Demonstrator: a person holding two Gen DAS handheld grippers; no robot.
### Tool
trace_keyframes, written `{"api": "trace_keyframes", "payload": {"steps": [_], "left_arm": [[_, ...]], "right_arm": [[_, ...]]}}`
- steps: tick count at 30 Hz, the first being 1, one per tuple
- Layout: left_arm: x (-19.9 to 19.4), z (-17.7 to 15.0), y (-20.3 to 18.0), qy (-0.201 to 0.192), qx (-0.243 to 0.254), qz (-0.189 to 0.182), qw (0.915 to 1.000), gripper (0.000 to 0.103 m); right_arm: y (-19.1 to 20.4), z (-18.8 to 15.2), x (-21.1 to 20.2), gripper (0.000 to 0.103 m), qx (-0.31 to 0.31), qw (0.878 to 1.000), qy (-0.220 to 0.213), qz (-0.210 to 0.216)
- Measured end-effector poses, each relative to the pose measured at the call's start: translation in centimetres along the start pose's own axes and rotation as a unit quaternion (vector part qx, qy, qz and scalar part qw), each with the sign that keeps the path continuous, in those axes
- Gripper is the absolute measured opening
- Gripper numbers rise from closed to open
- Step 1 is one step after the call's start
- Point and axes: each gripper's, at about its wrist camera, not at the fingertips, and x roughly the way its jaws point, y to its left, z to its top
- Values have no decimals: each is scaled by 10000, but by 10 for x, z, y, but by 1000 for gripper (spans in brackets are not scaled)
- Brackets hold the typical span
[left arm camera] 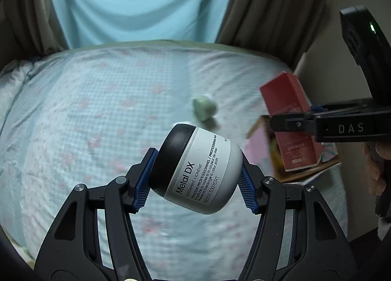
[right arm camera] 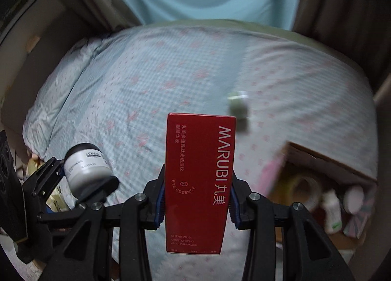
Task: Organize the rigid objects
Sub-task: 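Carry the Melal DX jar and MARUBI box with both tools over the box, then open both tools to drop the jar and red box into the box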
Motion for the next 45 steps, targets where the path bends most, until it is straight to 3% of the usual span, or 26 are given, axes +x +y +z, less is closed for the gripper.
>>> {"api": "trace_keyframes", "payload": {"steps": [7, 15, 25, 31, 37, 45], "left_arm": [[-5, 9, -74, 119, 147, -285, 9994, 59], [24, 15, -144, 313, 304, -498, 9978, 59], [105, 8, -197, 913, 297, -436, 9944, 59], [164, -5, -214, 1303, 342, -315, 9904, 59], [204, -23, -224, 1693, 593, -158, 9837, 59], [221, -38, -235, 1900, 1210, -95, 9743, 59]], "right_arm": [[-82, -45, -62, 38, 563, 9977, -177, -345], [-164, -77, -90, 38, 887, 9943, -167, -562], [-245, -96, -50, 38, 797, 9948, 207, -604], [-265, -97, -9, 38, 320, 9954, 440, -791], [-271, -95, 30, 38, 240, 9975, 551, -377], [-276, -85, 58, 38, 606, 9957, 693, 71]]}}
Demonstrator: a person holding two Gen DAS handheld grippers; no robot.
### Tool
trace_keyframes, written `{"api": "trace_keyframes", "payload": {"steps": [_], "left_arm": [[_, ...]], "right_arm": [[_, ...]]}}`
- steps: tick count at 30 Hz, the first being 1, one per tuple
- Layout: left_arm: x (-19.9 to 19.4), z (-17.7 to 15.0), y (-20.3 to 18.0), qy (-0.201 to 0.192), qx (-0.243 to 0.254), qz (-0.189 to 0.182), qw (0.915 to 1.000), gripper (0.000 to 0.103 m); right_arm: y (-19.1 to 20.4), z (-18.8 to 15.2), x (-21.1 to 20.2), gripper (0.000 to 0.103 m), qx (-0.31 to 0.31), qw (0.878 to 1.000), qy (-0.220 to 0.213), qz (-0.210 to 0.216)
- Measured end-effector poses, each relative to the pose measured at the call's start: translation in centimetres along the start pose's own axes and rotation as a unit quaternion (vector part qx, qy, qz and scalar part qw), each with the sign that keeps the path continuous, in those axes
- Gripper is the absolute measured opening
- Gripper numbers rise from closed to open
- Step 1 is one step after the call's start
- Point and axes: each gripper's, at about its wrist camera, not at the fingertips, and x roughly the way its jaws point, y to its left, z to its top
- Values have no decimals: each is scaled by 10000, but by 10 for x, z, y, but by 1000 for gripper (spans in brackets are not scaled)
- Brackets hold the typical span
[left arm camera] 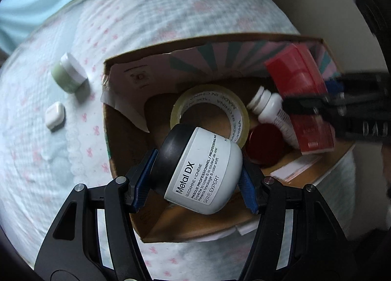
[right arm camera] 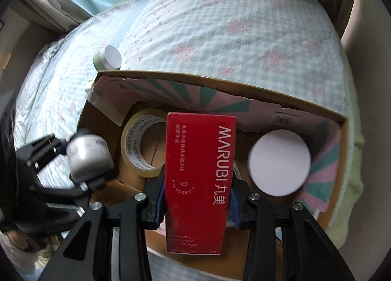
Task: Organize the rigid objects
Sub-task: 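Open both tools to drop the jar and red box into the box, then move both tools back toward the earbud case and green jar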
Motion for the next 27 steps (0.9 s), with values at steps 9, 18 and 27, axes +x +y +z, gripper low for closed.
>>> {"api": "trace_keyframes", "payload": {"steps": [9, 18, 27], "left_arm": [[-17, 2, -3, -260, 211, -213, 9992, 103], [-43, -8, 23, -353, -122, -204, 9991, 103], [-83, -15, 39, -620, -379, -130, 9973, 103]], "right_arm": [[-2, 22, 8, 80, 348, 9992, 183, 31], [-15, 7, -32, 103, 511, 9967, -565, -266], [2, -8, -64, 103, 729, 9940, -734, -345]]}}
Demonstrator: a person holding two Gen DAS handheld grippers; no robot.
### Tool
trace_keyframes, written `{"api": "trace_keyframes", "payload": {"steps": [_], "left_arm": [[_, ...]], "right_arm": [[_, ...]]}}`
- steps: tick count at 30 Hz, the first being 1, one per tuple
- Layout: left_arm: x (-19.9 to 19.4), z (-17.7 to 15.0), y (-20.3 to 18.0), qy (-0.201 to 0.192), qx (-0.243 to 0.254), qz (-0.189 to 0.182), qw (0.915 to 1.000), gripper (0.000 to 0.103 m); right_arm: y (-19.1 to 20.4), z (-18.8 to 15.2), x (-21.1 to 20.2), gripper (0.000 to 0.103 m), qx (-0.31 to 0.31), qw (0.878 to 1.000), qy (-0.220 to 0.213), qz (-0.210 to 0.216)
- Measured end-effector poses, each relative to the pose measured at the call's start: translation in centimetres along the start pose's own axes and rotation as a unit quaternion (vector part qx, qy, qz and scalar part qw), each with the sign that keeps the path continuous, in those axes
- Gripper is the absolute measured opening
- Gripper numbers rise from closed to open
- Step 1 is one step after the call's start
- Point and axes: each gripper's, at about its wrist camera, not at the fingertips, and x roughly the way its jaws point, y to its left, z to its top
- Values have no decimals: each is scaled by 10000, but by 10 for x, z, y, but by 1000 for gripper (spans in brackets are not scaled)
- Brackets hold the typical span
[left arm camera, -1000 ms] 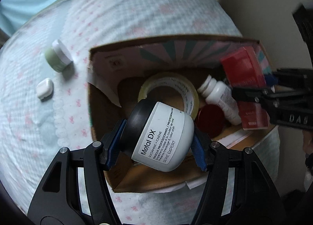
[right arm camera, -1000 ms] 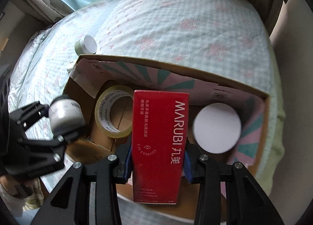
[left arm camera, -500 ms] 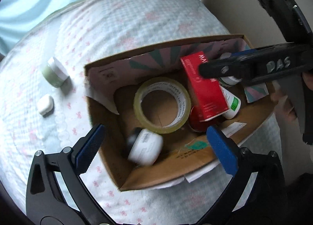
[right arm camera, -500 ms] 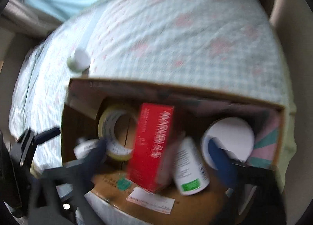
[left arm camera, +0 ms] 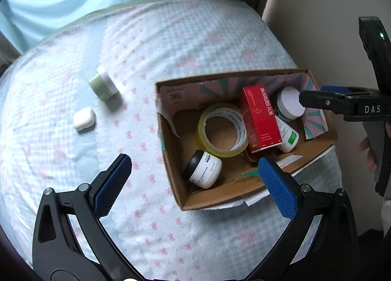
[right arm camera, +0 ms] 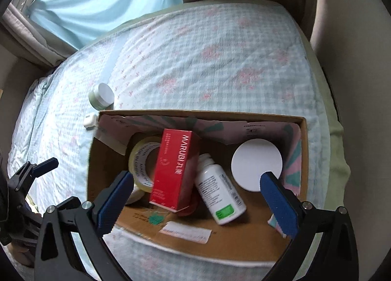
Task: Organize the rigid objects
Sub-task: 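Move both tools back toward the earbud case and green jar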
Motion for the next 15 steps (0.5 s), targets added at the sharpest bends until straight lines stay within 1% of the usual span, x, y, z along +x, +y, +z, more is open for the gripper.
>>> {"api": "trace_keyframes", "payload": {"steps": [4, 8, 15], "left_arm": [[-29, 1, 6, -156, -55, 72, 9998, 103], [-58, -1, 11, -341, -91, 177, 9992, 103], [-108, -9, 29, -620, -230, 328, 9973, 103]], "right_arm": [[12, -2, -23, 103, 47, 9999, 49, 84], [30, -7, -53, 103, -91, 9997, -239, 15], [64, -17, -90, 103, -315, 9980, -549, -86]]}}
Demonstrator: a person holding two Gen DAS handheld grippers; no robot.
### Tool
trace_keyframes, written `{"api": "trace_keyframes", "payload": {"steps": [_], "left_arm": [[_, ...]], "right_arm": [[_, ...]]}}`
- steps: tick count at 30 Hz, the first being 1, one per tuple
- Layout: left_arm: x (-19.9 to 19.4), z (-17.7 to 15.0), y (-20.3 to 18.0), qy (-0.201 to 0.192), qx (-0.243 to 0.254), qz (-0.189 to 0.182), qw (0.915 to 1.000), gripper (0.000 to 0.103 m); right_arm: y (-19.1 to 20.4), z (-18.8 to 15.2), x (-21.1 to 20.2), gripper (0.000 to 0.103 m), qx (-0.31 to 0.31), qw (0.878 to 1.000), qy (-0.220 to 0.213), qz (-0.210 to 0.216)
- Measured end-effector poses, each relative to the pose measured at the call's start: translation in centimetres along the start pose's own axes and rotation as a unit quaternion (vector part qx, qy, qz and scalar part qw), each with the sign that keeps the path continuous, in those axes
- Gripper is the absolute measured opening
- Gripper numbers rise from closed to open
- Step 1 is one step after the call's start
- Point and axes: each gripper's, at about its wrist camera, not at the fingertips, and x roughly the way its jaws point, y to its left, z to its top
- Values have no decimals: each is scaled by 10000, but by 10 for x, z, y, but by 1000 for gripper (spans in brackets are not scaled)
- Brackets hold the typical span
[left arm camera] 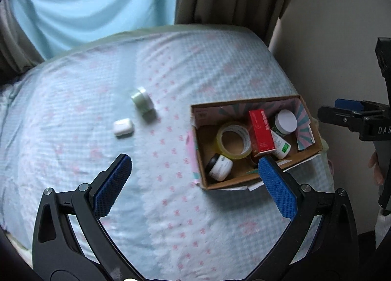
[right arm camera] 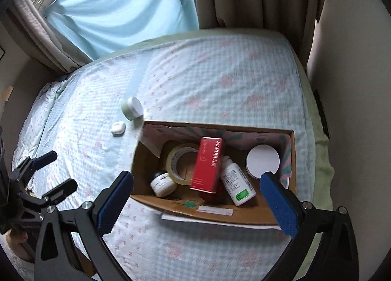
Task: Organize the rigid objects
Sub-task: 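Move both tools back toward the earbud case and green jar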
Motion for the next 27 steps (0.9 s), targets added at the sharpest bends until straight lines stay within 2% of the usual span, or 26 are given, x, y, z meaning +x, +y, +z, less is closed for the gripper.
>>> {"api": "trace_keyframes", "payload": {"steps": [4, 9, 15, 20, 27], "left_arm": [[-32, -2, 18, -214, -73, 174, 9996, 103], [-60, -6, 53, -458, -314, 195, 9983, 103], [-73, -11, 112, -395, -575, 349, 9970, 103], [-64, -10, 164, -278, -826, 361, 9955, 103], [-16, 7, 216, -15, -1075, 182, 9940, 103]], "right_arm": [[23, -1, -18, 103, -19, 9999, -79, -95], [63, 1, -38, 103, -142, 9992, -289, -224], [118, 11, -42, 103, -270, 9979, -411, -418], [160, 31, -24, 103, -319, 9977, -385, -453], [208, 67, 25, 103, -490, 9976, -170, -453]]}}
